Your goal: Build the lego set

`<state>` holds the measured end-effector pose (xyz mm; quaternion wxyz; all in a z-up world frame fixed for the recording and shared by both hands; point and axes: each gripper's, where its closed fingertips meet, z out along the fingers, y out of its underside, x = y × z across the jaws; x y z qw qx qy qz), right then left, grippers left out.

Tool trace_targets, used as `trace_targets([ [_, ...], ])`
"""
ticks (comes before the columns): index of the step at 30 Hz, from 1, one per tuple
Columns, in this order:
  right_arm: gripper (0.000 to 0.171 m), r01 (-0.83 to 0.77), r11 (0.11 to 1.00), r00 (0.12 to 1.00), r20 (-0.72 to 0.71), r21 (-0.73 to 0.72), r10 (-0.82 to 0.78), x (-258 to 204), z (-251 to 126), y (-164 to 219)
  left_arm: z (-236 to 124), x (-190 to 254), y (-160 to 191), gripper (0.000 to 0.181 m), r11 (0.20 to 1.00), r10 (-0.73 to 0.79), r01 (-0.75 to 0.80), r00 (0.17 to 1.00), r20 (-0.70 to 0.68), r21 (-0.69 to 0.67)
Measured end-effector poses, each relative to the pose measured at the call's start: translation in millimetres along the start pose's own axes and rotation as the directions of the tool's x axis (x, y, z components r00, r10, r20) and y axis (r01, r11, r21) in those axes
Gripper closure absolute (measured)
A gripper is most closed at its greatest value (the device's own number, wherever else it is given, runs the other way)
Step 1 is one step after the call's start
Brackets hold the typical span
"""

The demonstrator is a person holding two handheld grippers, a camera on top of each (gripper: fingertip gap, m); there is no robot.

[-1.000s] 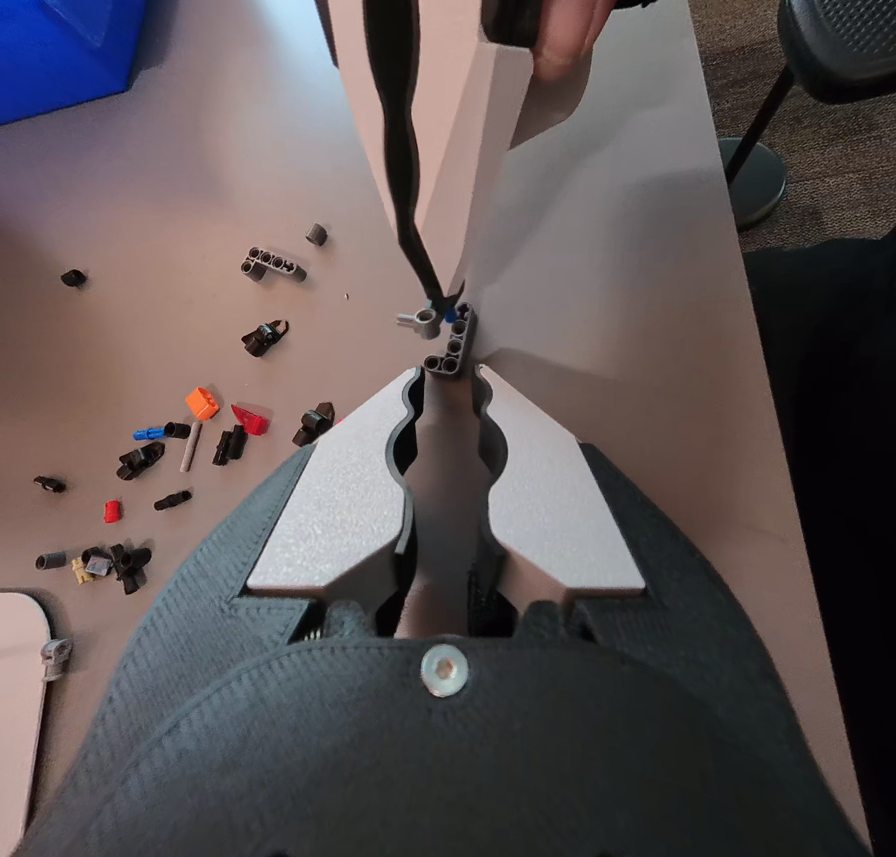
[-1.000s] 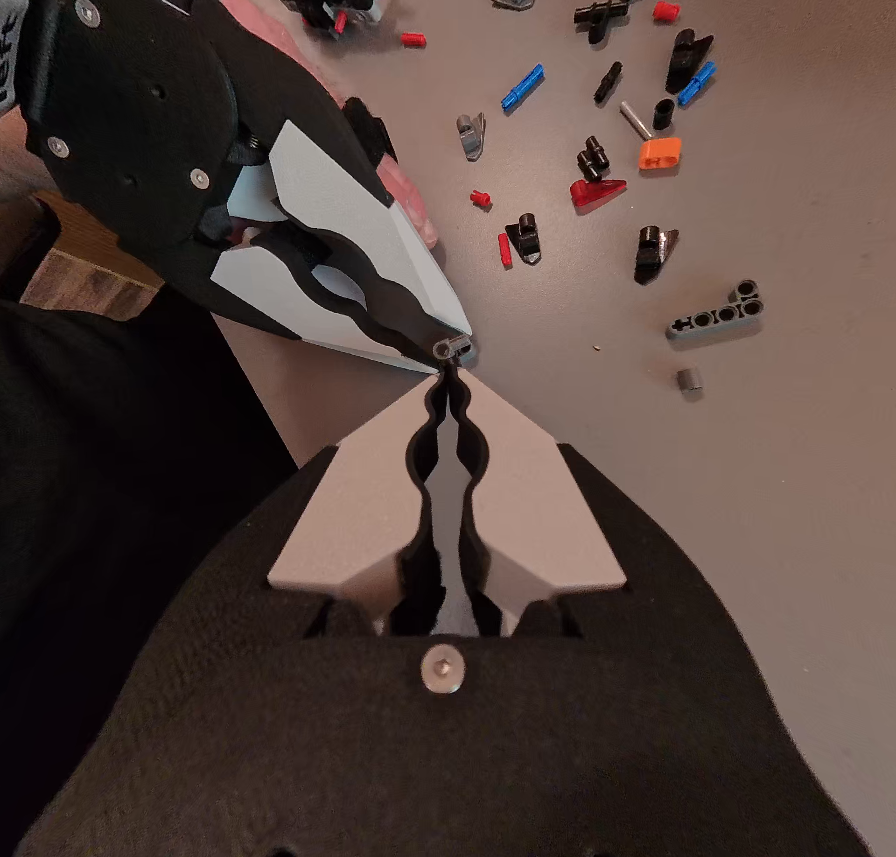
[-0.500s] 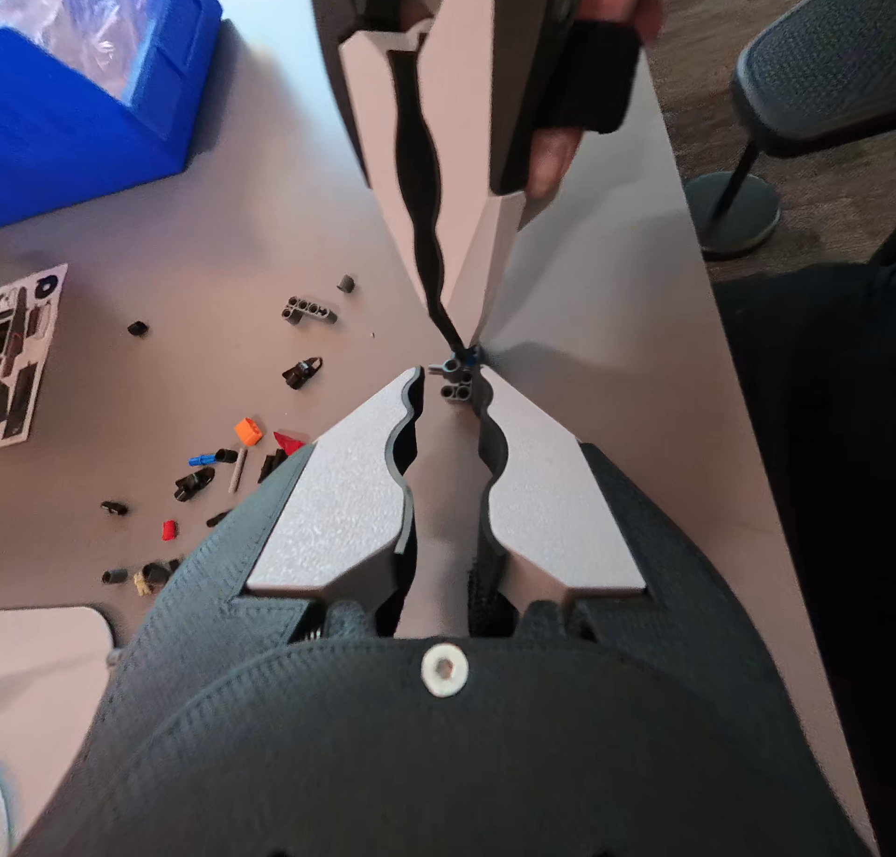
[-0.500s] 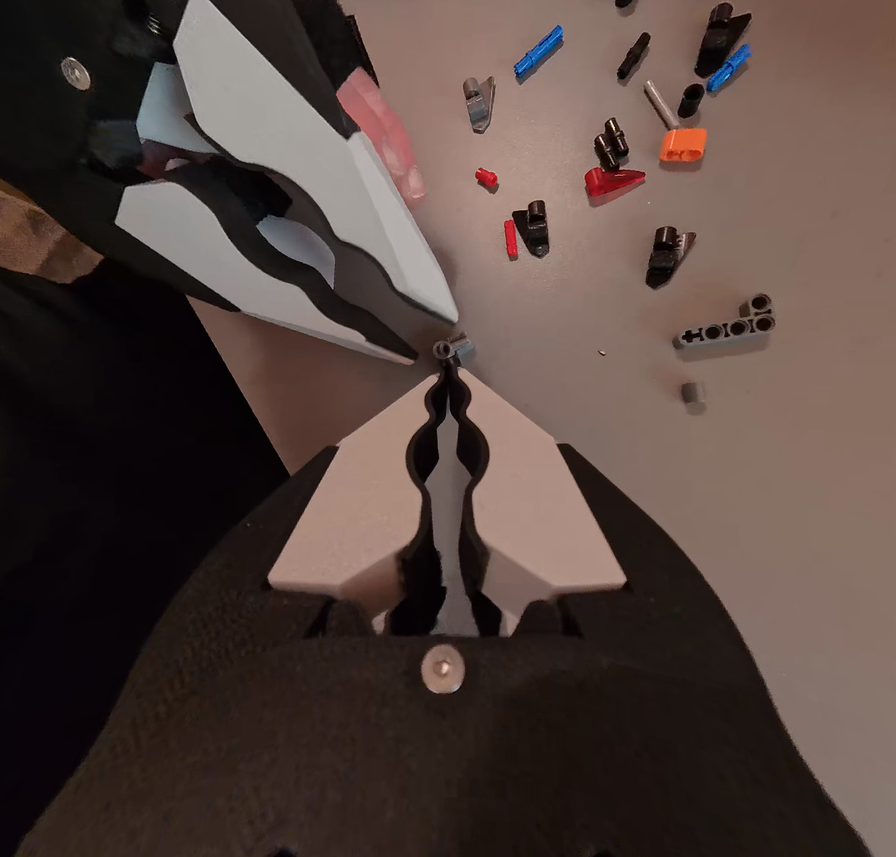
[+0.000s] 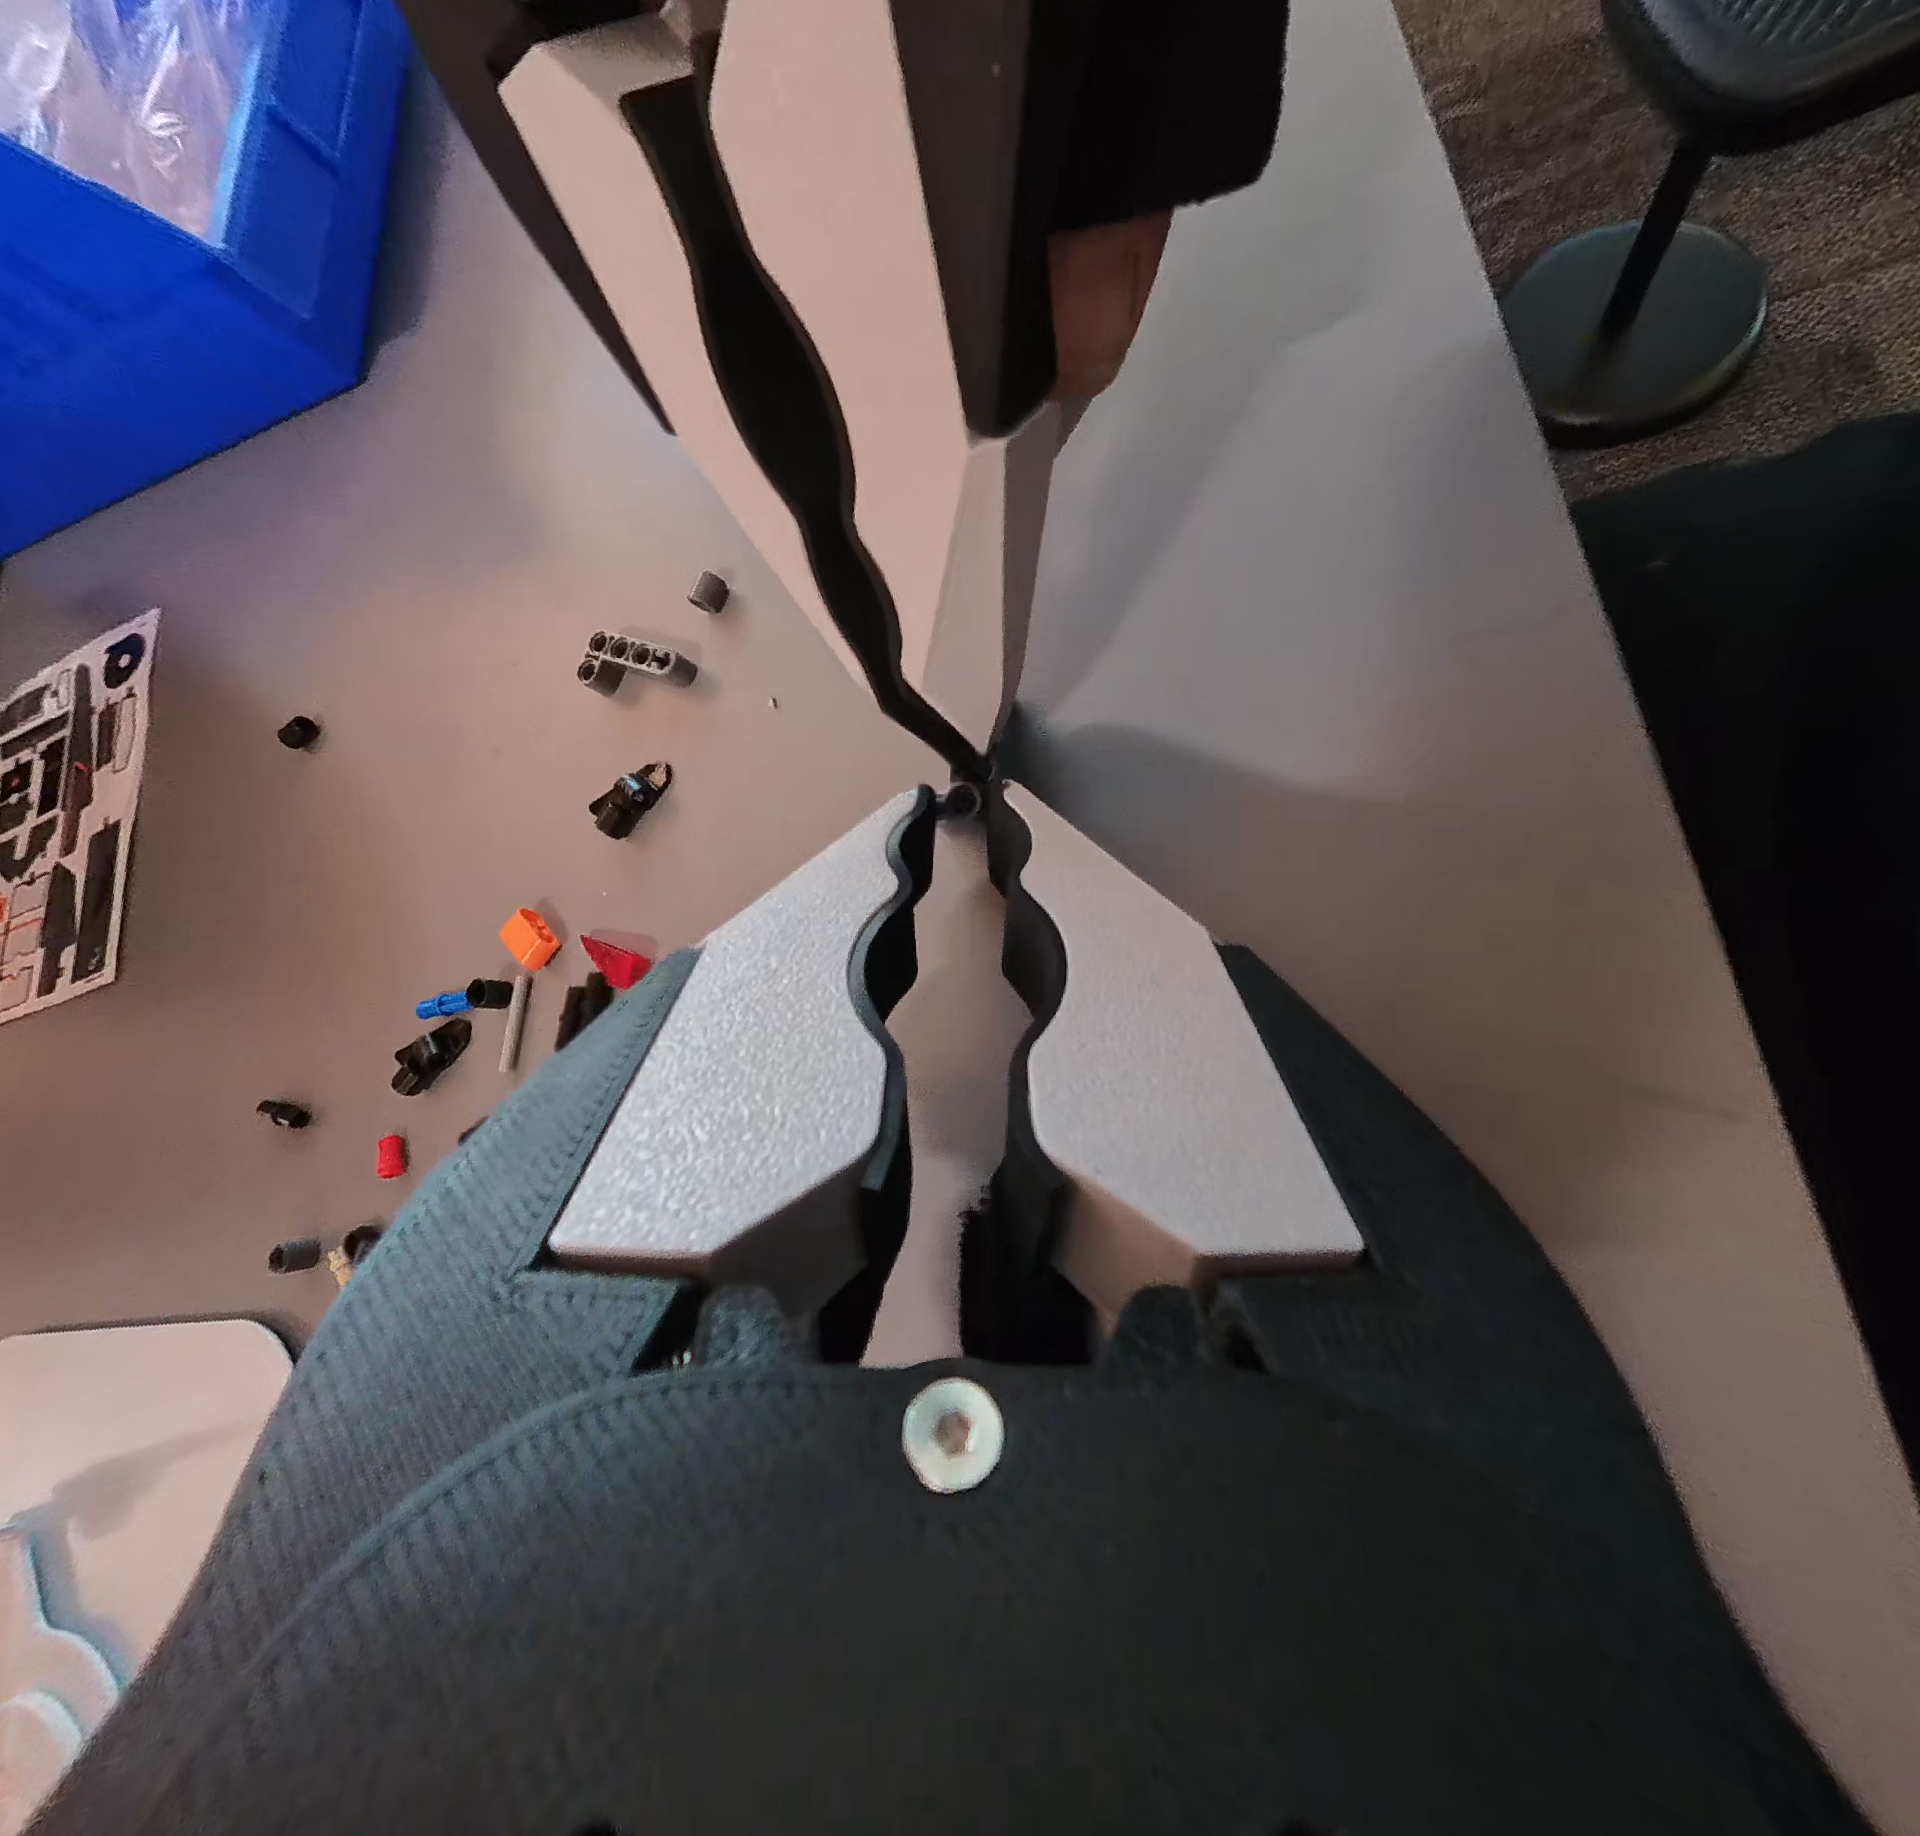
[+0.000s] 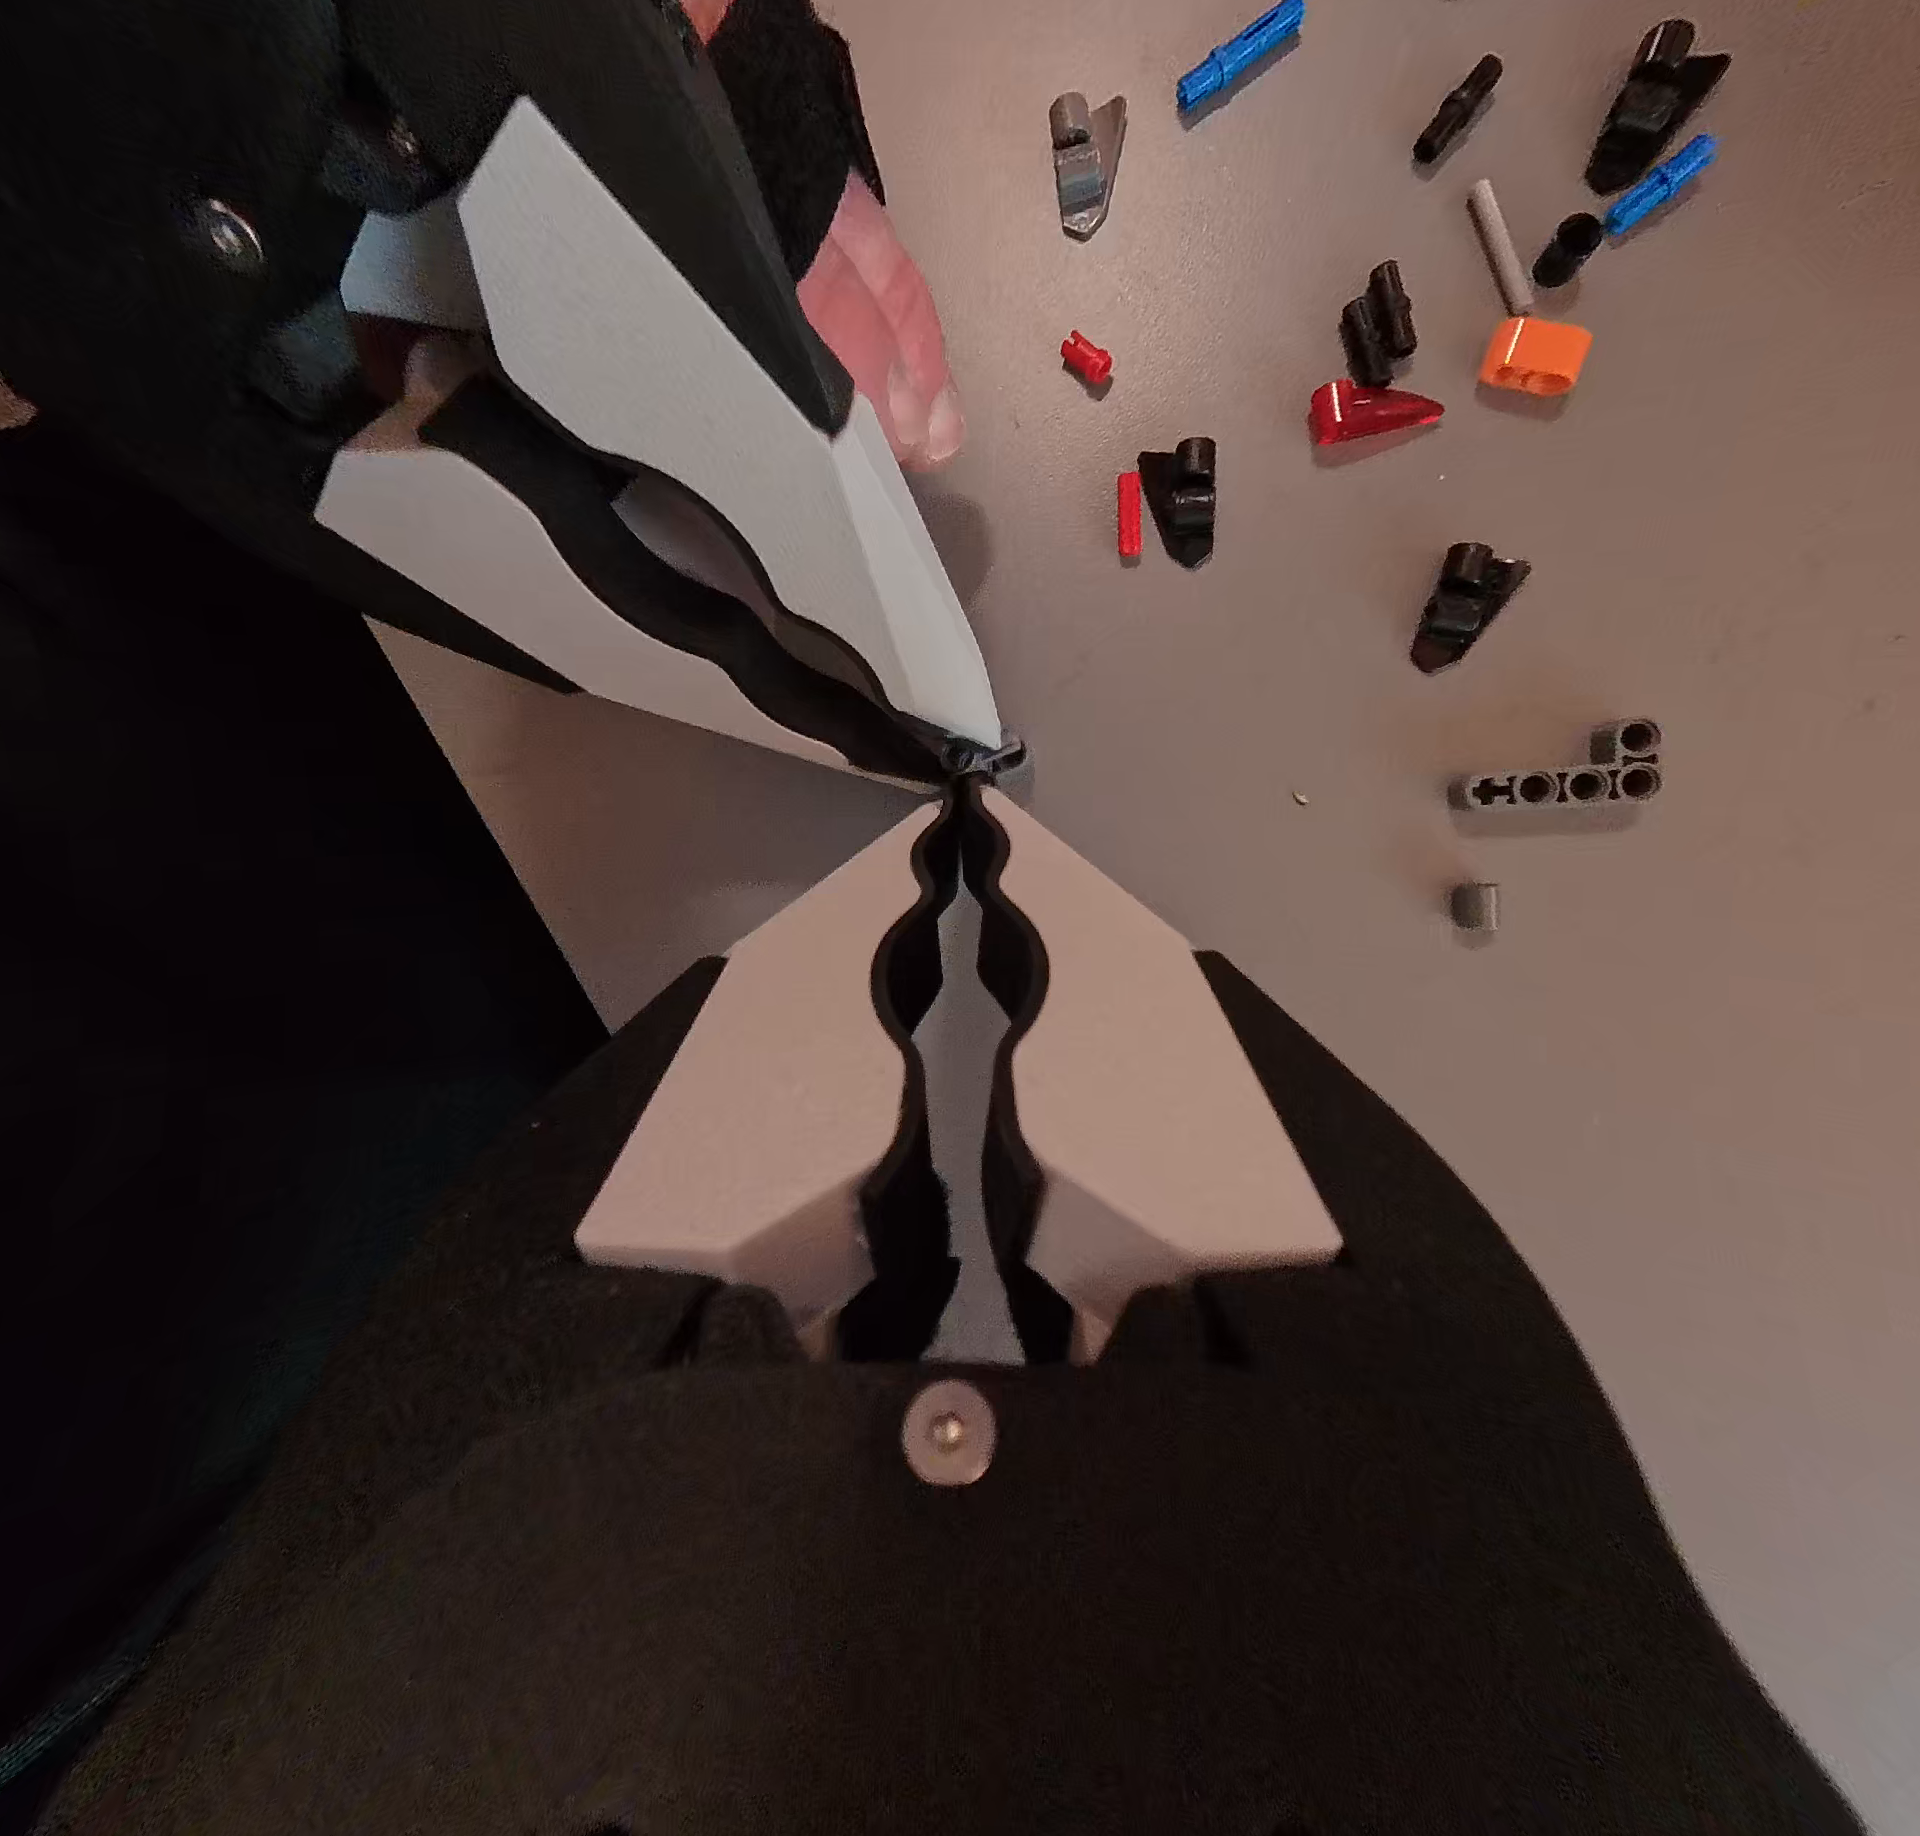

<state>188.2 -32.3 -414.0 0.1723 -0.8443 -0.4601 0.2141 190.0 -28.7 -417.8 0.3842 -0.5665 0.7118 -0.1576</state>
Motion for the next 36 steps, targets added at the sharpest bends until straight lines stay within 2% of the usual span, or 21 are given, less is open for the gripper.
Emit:
trace_targets([
  [10, 0.171, -0.053, 0.995, 0.997, 0.067, 0.084, 0.048, 2.4, -3.2, 0.3, 2.1, -2.7, -2.7, 0.175, 1.0, 0.015, -0.015, 1.0, -0.004, -0.004],
  [12, 0.159, -0.068, 0.99, 0.994, 0.092, 0.121, 0.057, 0.4, -7.5, -2.7, 2.4, -2.7, -2.9, 0.175, 1.0, 0.013, -0.013, 1.0, -0.008, -0.008],
  [15, 0.152, -0.027, 0.993, 0.998, 0.058, 0.115, 0.02, 3.1, -15.0, 1.9, 3.6, -3.2, -3.7, 0.175, 1.0, 0.018, -0.018, 1.0, -0.006, -0.011],
  [20, 0.162, 0.099, 0.992, 0.995, -0.04, 0.079, -0.096, 10.2, -21.9, 11.8, 4.6, -3.8, -4.5, 0.175, 0.999, 0.031, -0.031, 0.999, -0.009, -0.021],
  [23, 0.16, 0.142, 0.989, 0.989, -0.046, 0.051, -0.14, 8.0, -13.8, 15.8, 5.1, -3.4, -5.2, 0.175, 0.999, 0.035, -0.036, 0.999, -0.014, -0.028],
  [28, 0.16, 0.164, 0.984, 0.985, -0.063, 0.063, -0.16, 6.7, -8.1, 13.6, 5.2, -3.0, -5.4, 0.175, 0.999, 0.034, -0.035, 0.999, -0.014, -0.029],
  [32, 0.169, 0.174, 0.982, 0.983, -0.078, 0.073, -0.168, 9.6, -9.7, 11.2, 5.6, -3.2, -5.7, 0.175, 0.998, 0.045, -0.046, 0.999, -0.016, -0.034],
  [36, 0.171, 0.174, 0.982, 0.983, -0.072, 0.072, -0.169, 9.8, -9.8, 11.1, 6.0, -3.3, -5.7, 0.175, 0.998, 0.055, -0.056, 0.998, -0.023, -0.04],
])
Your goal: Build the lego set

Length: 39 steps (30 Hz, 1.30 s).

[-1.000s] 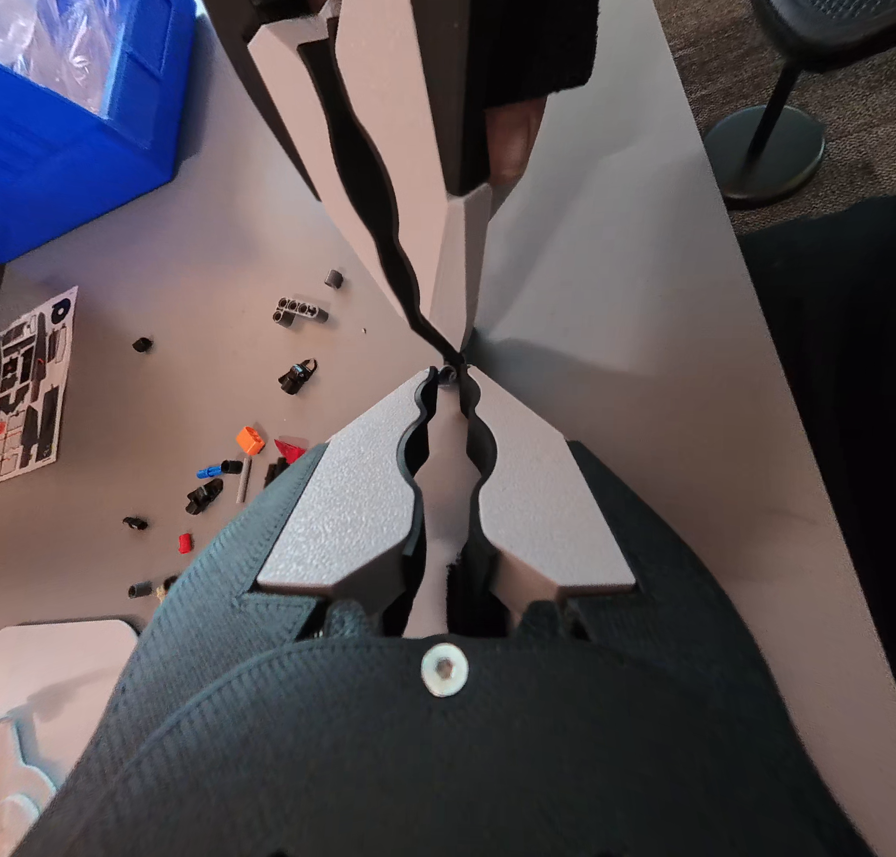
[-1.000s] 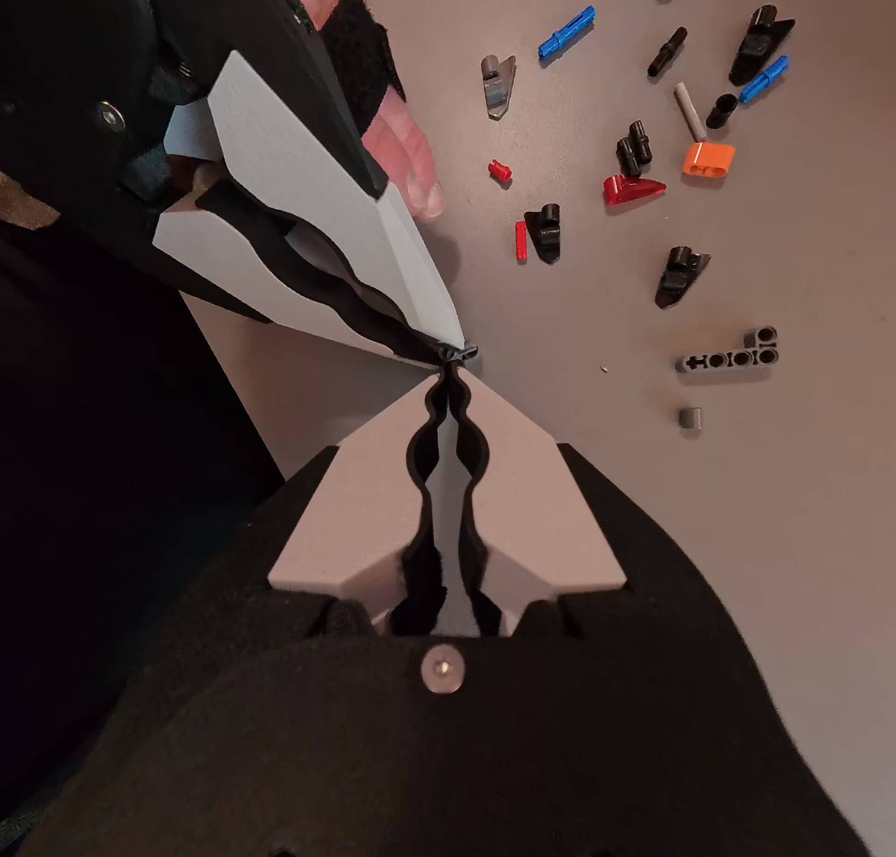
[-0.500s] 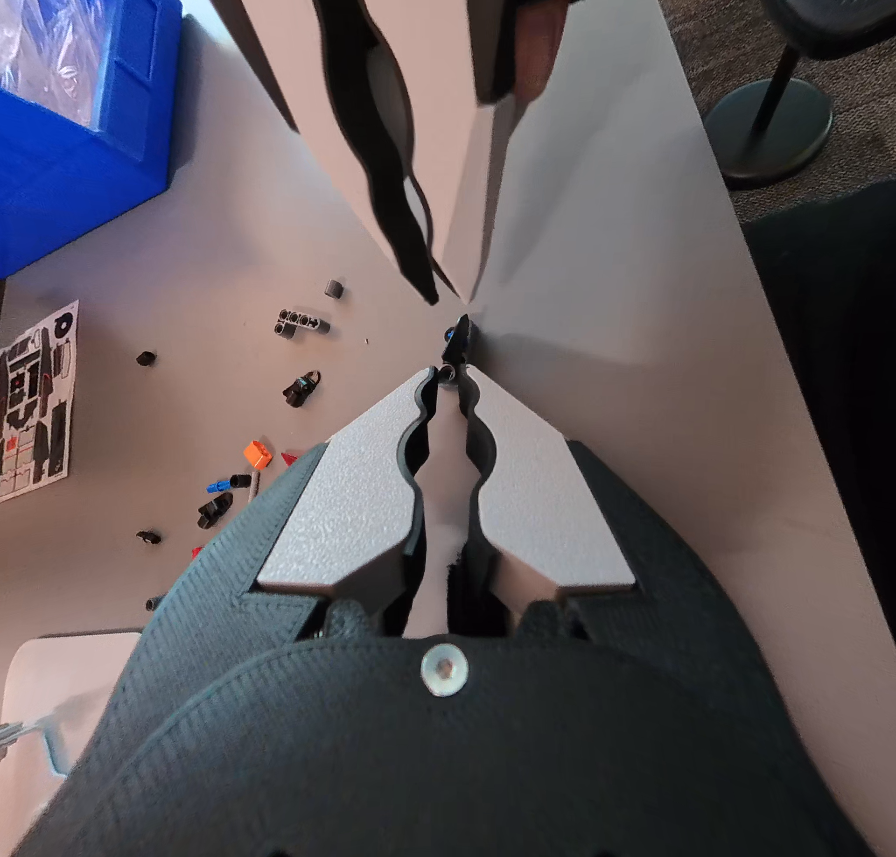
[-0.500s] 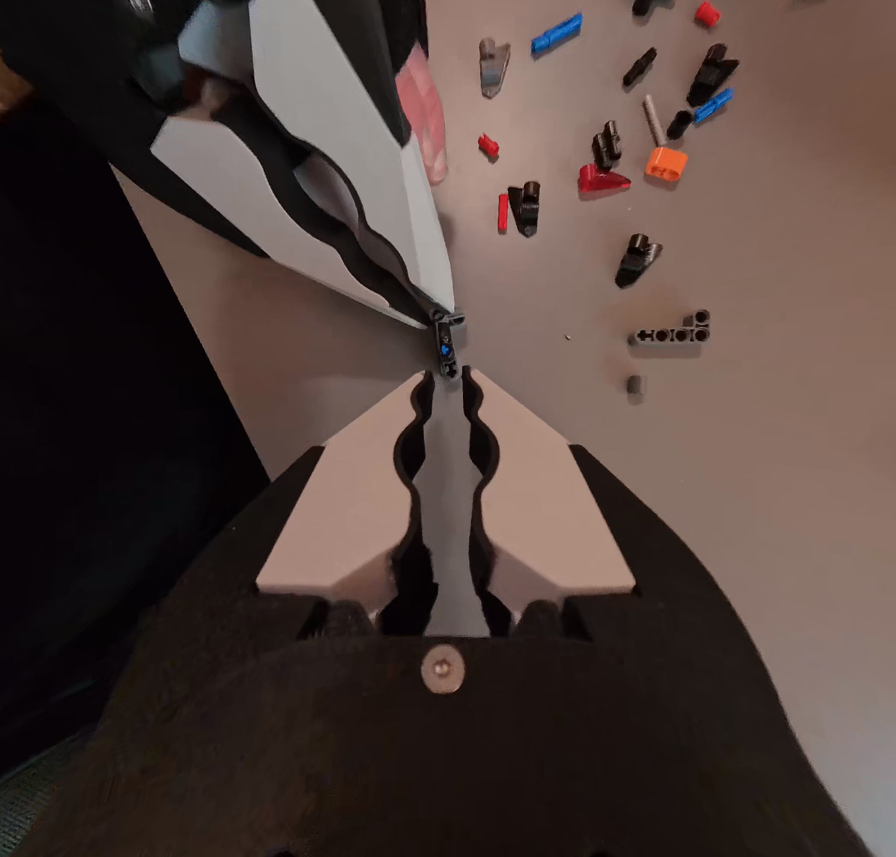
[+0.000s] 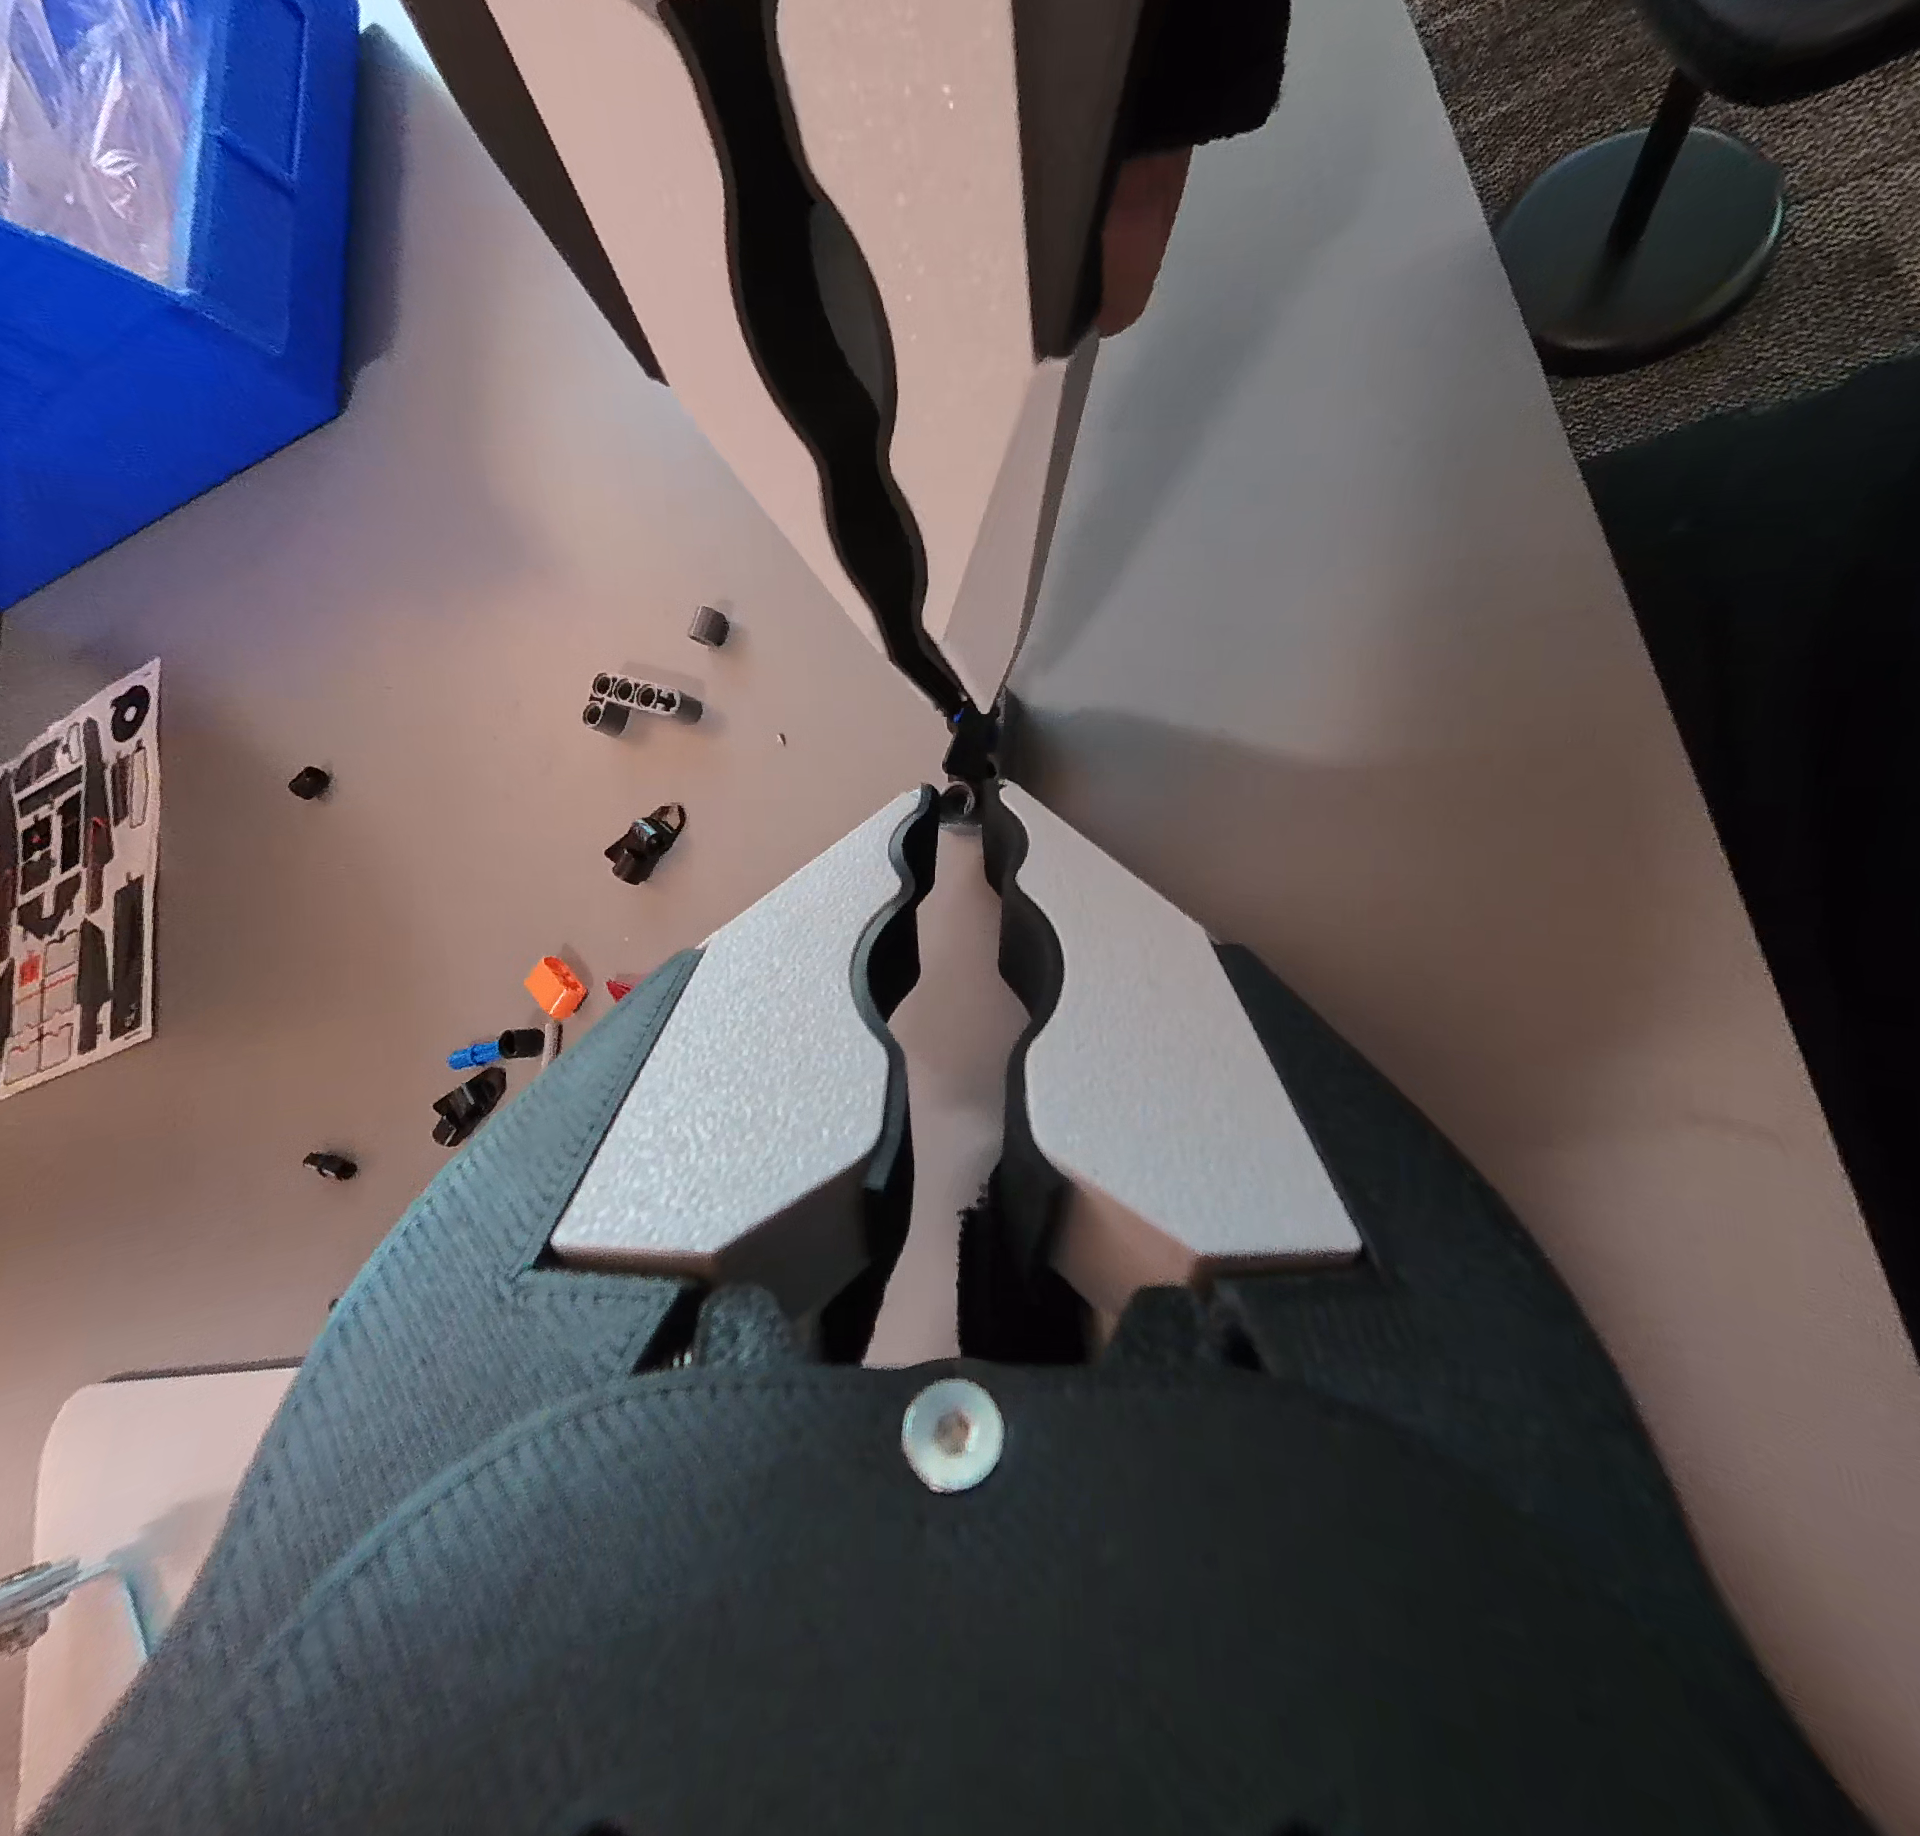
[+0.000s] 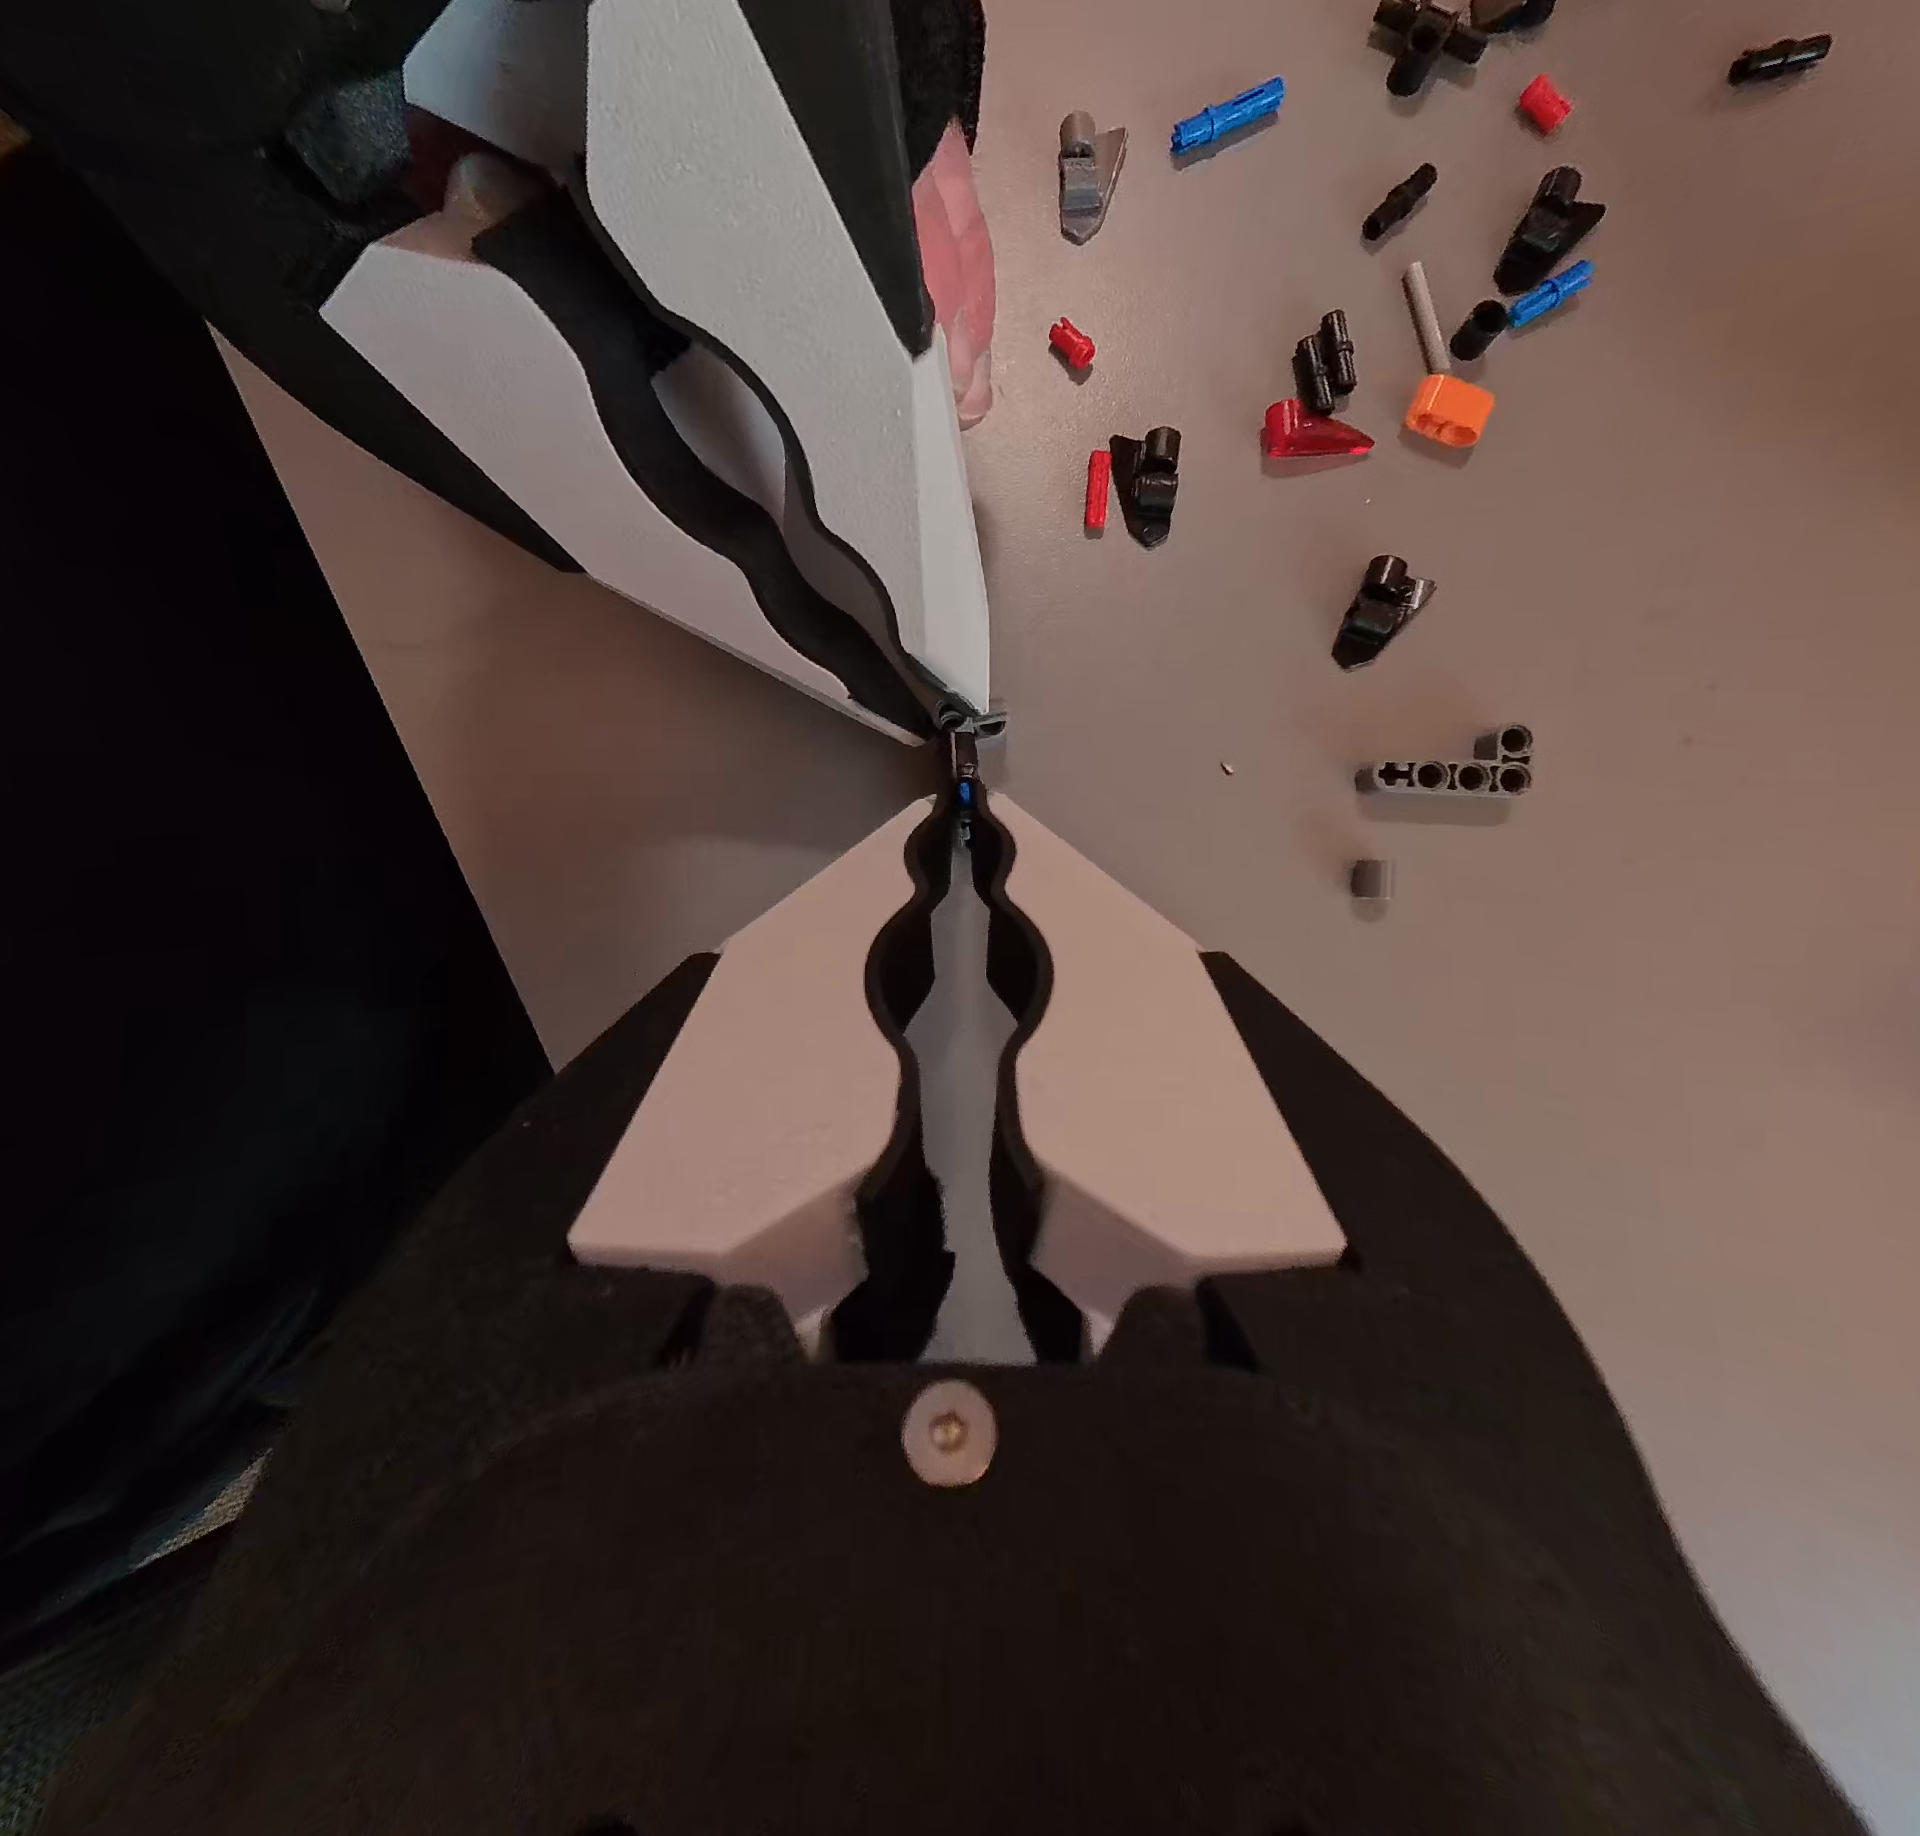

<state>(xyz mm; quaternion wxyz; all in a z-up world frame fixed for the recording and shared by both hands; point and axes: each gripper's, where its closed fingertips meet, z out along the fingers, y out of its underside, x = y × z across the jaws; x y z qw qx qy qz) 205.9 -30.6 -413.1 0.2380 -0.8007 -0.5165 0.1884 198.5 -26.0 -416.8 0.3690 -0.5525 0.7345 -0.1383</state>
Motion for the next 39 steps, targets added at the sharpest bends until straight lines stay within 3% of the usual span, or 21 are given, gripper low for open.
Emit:
trace_targets([
  [22, 0.171, -0.091, 0.996, 0.993, 0.073, -0.009, 0.092, 0.0, 2.8, 3.1, 4.3, 0.4, 0.6, 0.175, 0.999, 0.024, -0.026, 0.998, -0.05, -0.032],
  [25, 0.171, -0.106, 0.994, 0.993, 0.052, 0.026, 0.104, 4.8, 1.1, 1.1, 3.1, -3.6, 1.7, 0.174, 1.0, 0.017, -0.017, 1.0, -0.006, -0.01],
  [28, 0.145, -0.107, 0.991, 0.993, 0.051, 0.075, 0.103, 2.7, -4.8, -4.2, -9.5, -2.7, 0.5, 0.168, 0.999, -0.029, 0.03, 0.999, -0.031, 0.022],
  [32, 0.136, -0.022, 0.999, 1.0, 0.004, 0.024, 0.022, 0.6, 3.2, -2.0, -23.6, -7.3, 10.4, 0.163, 0.998, -0.068, 0.068, 0.998, 0.005, 0.008],
  [33, 0.137, -0.008, 1.0, 1.0, -0.015, 0.0, 0.008, 2.5, 7.4, -0.2, -26.3, -7.3, 12.7, 0.163, 0.997, -0.072, 0.072, 0.997, 0.016, 0.002],
  [35, 0.16, 0.01, 1.0, 0.998, -0.065, -0.03, -0.011, 10.4, 15.4, 3.1, -30.4, -6.6, 16.9, 0.163, 0.997, -0.082, 0.082, 0.996, 0.037, -0.007],
  [39, 0.167, -0.155, 0.974, 0.986, 0.09, 0.167, 0.142, 10.3, 10.0, -19.3, -37.3, -12.0, 22.9, 0.159, 0.992, -0.129, 0.129, 0.986, 0.106, 0.011],
])
